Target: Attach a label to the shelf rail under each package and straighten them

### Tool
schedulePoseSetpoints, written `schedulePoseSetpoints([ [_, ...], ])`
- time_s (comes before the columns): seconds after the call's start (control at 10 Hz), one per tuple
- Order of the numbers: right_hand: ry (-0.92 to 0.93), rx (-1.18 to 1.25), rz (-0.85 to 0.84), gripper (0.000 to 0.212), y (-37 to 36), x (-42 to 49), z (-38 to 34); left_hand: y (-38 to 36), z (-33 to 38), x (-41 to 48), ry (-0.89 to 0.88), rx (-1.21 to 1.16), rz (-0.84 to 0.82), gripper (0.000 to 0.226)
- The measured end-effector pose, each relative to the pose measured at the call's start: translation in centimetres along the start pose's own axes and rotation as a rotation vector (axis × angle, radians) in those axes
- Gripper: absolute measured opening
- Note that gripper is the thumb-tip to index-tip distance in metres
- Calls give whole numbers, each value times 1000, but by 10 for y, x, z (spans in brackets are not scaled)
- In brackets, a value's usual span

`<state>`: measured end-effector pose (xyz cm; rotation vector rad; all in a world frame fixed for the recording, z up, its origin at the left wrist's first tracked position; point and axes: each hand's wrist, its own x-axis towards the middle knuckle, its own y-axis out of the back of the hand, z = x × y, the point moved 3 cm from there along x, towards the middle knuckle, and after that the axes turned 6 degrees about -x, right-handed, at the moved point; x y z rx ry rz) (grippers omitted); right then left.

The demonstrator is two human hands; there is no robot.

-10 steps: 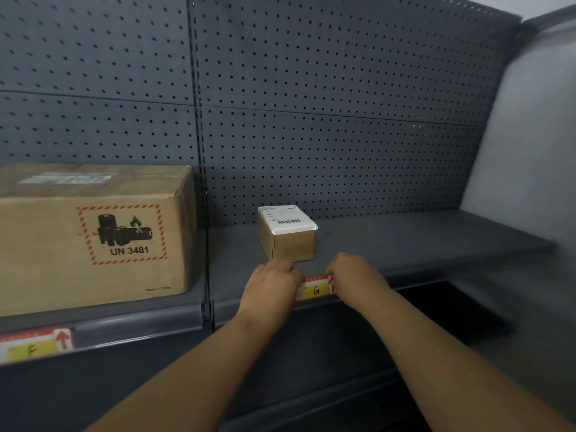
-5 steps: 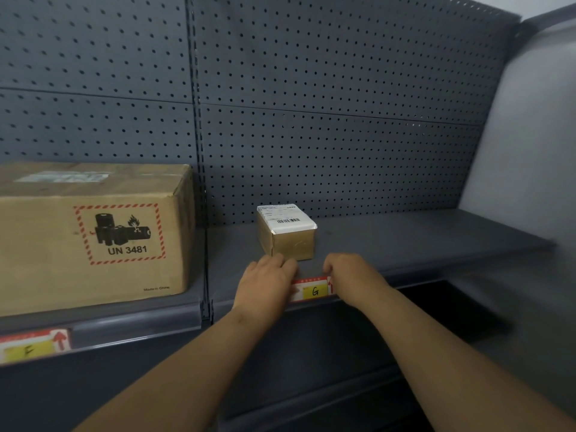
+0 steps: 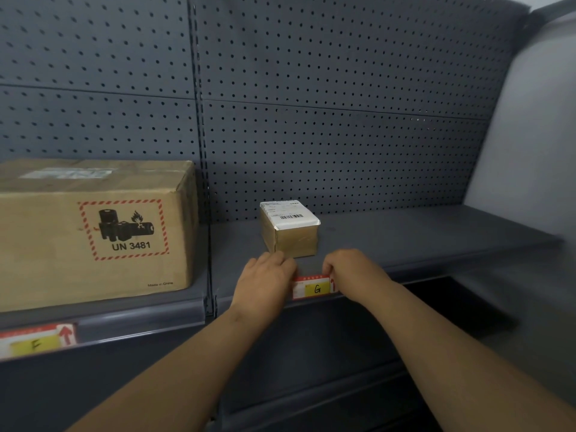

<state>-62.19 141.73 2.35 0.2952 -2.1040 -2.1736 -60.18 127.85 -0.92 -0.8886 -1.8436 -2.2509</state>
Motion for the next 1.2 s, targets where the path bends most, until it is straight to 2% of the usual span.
schedulePoseSetpoints([
  [0.3, 20, -51, -77, 38, 3, -2, -2, 0, 4, -2, -13, 36, -31, 23],
  [0.4, 43, -37, -22, 37, 3, -3, -2, 0, 5, -4, -16, 59, -37, 22],
  [0.6, 58, -34, -15, 37, 2, -7, -5, -1, 6, -7, -17, 55, -9, 19],
  [0.8, 55, -118, -121, 43, 2, -4, -7, -1, 7, -9, -7, 77, -20, 20],
  [1.1, 10, -116, -89, 35, 1, -8, -5, 12, 4, -19, -1, 66, -41, 22],
  [1.2, -33, -104, 112, 30, 24, -13, -1, 31, -3, -34, 9, 45, 2, 22],
])
